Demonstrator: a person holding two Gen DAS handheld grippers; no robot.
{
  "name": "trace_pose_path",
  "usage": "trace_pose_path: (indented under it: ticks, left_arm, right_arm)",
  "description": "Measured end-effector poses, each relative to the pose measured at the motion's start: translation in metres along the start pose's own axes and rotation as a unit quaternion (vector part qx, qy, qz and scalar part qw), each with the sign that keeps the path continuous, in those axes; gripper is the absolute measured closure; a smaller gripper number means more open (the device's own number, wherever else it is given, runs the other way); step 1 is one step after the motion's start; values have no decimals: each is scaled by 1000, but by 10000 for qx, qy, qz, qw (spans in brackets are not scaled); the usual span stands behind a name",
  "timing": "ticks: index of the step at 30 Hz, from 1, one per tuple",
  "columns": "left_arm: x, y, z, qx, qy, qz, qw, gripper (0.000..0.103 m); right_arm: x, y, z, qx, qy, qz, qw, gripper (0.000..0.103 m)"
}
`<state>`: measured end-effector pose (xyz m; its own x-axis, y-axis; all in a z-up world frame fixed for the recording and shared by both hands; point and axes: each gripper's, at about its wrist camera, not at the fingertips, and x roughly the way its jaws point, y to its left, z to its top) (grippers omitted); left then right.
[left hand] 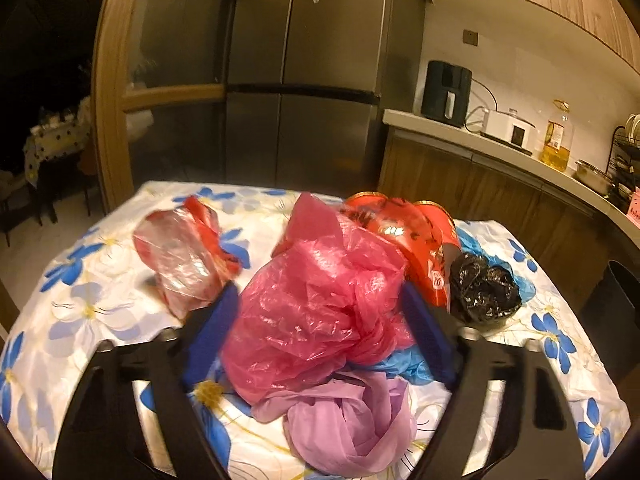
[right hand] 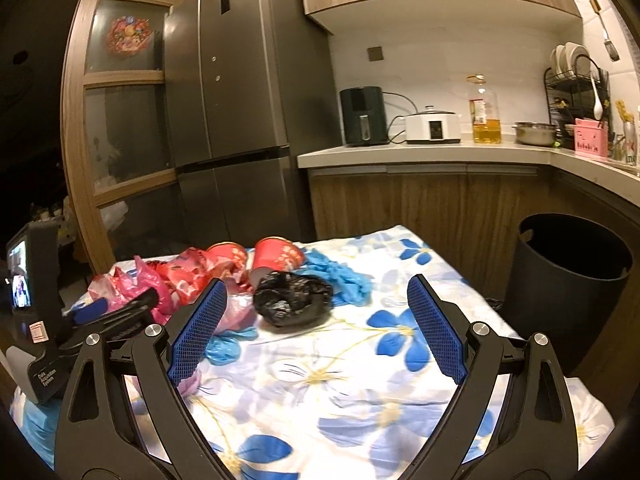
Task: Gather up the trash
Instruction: 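Grasp the pink bag with the left tool while the right tool grasps the red snack bag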
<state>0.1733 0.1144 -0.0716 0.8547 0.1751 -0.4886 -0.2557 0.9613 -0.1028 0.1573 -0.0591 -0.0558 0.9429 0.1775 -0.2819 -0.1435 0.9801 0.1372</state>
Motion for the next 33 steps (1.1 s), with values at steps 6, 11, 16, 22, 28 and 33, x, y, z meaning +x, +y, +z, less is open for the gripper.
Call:
trace_pose_path:
  ticks: [6,11,16,22,28,33]
  left_arm:
    - [4,4,-4,-60,221,-219,9995,75]
    - [2,4,-6,-63,221,-286,9993,91]
    - [-23,13,-5,-155,-93,-303,9994,92]
    - [-44,34,-4,-450,-306,-160,9984,92]
    - [-48,46,-2,-622,-360,-57,9974,92]
    - [-47,43,1,-563,-367,-93,9977,92]
  right_arm:
    - [14,21,-3,-110,88,190,9997,13]
    - [25,34,-7,-197,181,338,9991,13]
    - [36,49,-10,-290,235,503,9980,13]
    - [59,71,-14,-422,365,678,9961,15]
    - [84,92,-21,-586,592,799,9933,24]
    - [99,96,-22,-556,790,745,9925,35]
